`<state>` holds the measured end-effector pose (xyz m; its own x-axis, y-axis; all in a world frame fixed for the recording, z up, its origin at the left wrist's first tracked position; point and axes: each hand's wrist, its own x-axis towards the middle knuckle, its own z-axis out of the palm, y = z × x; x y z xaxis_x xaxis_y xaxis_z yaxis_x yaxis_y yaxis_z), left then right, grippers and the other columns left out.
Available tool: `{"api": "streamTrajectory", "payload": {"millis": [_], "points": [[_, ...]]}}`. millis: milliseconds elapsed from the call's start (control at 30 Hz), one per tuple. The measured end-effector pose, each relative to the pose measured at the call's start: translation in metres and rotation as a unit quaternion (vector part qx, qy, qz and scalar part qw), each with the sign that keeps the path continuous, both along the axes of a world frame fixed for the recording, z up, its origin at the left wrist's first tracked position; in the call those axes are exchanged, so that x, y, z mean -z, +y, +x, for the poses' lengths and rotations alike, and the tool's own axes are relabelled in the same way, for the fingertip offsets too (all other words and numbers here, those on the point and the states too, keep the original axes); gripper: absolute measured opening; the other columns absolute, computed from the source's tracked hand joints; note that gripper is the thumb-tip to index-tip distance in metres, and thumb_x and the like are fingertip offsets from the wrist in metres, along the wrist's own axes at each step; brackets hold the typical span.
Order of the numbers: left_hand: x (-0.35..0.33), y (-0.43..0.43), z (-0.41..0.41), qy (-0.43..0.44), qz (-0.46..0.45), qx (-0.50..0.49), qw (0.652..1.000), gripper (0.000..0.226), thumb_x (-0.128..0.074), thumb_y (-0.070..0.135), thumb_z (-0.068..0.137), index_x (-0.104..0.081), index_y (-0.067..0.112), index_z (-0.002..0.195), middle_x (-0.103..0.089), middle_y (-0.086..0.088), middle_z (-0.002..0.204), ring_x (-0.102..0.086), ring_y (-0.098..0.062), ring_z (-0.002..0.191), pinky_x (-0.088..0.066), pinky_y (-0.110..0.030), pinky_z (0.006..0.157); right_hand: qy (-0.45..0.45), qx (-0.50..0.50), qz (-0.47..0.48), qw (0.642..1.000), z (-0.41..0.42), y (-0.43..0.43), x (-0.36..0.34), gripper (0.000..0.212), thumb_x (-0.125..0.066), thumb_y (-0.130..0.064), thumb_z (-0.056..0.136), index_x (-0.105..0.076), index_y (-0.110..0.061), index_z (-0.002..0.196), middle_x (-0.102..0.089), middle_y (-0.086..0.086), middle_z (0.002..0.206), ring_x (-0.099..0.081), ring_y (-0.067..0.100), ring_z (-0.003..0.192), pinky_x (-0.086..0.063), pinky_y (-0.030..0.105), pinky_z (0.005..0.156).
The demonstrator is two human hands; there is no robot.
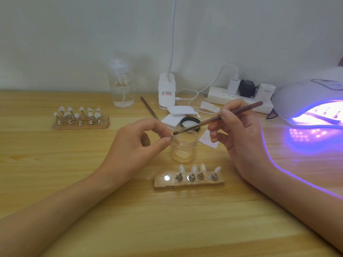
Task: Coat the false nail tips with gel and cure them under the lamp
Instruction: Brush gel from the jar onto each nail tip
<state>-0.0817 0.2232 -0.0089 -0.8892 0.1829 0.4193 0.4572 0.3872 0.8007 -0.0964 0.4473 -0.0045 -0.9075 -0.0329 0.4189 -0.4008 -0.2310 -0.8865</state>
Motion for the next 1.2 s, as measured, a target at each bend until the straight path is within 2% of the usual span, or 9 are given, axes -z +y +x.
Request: {"api": "streamTrajectory", "payload": {"millis": [167, 300, 433, 567, 667, 800, 1033, 1200], "points": [[-0.0005, 0.0018, 0.0001, -0.031, 0.01, -0.002, 0.999, 0.013, -0.075, 0.017, 0.084, -0.069, 0.024, 0.076, -0.058, 0.027, 0.058, -0.035, -0.003, 0.041, -0.029, -0.006, 0.045, -0.01, 0.042, 0.025, 0.999, -0.0013, 0.0011, 0.002, 0.007, -0.054, -0.016, 0.093, -0.053, -0.014, 0.086, -0.065, 0.004, 0.067, -0.06, 0.017, 0.06, -0.05, 0.024, 0.054], [-0.0001, -0.0005, -0.0021, -0.081, 0.046, 0.01, 0.996, 0.013, -0.075, 0.022, 0.083, -0.071, 0.03, 0.074, -0.067, 0.019, 0.077, -0.036, -0.002, 0.047, -0.032, -0.008, 0.046, -0.004, 0.016, -0.007, 1.0, -0.0017, 0.0012, 0.0008, 0.011, -0.054, -0.017, 0.094, -0.056, -0.02, 0.083, -0.065, 0.005, 0.069, -0.059, 0.016, 0.059, -0.049, 0.023, 0.053], [0.0001, -0.0012, -0.0034, -0.097, 0.054, 0.018, 0.994, 0.01, -0.076, 0.025, 0.083, -0.071, 0.029, 0.075, -0.07, 0.014, 0.084, -0.038, -0.005, 0.051, -0.034, -0.009, 0.049, 0.003, 0.005, 0.013, 1.0, -0.0006, -0.0008, 0.0005, 0.007, -0.053, -0.016, 0.095, -0.053, -0.014, 0.088, -0.066, 0.005, 0.069, -0.061, 0.017, 0.061, -0.05, 0.023, 0.052], [0.0, -0.0009, -0.0035, -0.103, 0.06, 0.021, 0.993, 0.012, -0.076, 0.024, 0.082, -0.071, 0.03, 0.073, -0.068, 0.017, 0.078, -0.038, -0.004, 0.051, -0.033, -0.008, 0.048, -0.011, 0.041, 0.017, 0.999, -0.0013, 0.0011, 0.0014, 0.006, -0.054, -0.017, 0.092, -0.053, -0.015, 0.086, -0.065, 0.005, 0.068, -0.058, 0.016, 0.059, -0.048, 0.023, 0.051], [-0.0004, -0.0011, -0.0034, -0.108, 0.063, 0.023, 0.992, 0.012, -0.076, 0.024, 0.082, -0.071, 0.03, 0.073, -0.066, 0.02, 0.073, -0.039, -0.005, 0.053, -0.033, -0.007, 0.049, 0.001, 0.026, -0.003, 1.0, -0.0008, 0.0009, 0.0006, 0.008, -0.053, -0.016, 0.094, -0.054, -0.017, 0.085, -0.065, 0.004, 0.069, -0.058, 0.016, 0.058, -0.046, 0.021, 0.049], [-0.0004, -0.001, -0.0039, -0.112, 0.063, 0.025, 0.991, 0.012, -0.075, 0.024, 0.083, -0.071, 0.03, 0.074, -0.066, 0.019, 0.073, -0.041, -0.009, 0.055, -0.035, -0.008, 0.051, 0.009, -0.001, 0.008, 1.0, 0.001, -0.0018, -0.0004, 0.008, -0.053, -0.015, 0.095, -0.054, -0.016, 0.087, -0.067, 0.005, 0.07, -0.061, 0.016, 0.061, -0.046, 0.022, 0.048], [-0.001, -0.0006, -0.0038, -0.113, 0.064, 0.026, 0.991, 0.011, -0.075, 0.024, 0.083, -0.072, 0.03, 0.074, -0.067, 0.017, 0.076, -0.041, -0.008, 0.055, -0.035, -0.007, 0.051, 0.004, 0.051, 0.019, 0.998, 0.0014, 0.0011, 0.0003, 0.008, -0.054, -0.016, 0.093, -0.053, -0.017, 0.085, -0.065, 0.003, 0.068, -0.059, 0.016, 0.058, -0.046, 0.023, 0.047], [-0.0011, -0.0006, -0.004, -0.121, 0.065, 0.03, 0.99, 0.012, -0.075, 0.024, 0.084, -0.072, 0.031, 0.074, -0.065, 0.019, 0.072, -0.041, -0.009, 0.057, -0.035, -0.008, 0.051, 0.025, 0.007, 0.003, 1.0, 0.0021, -0.0017, -0.0009, 0.015, -0.052, -0.014, 0.096, -0.057, -0.023, 0.084, -0.067, 0.002, 0.072, -0.062, 0.016, 0.062, -0.046, 0.021, 0.049]]}}
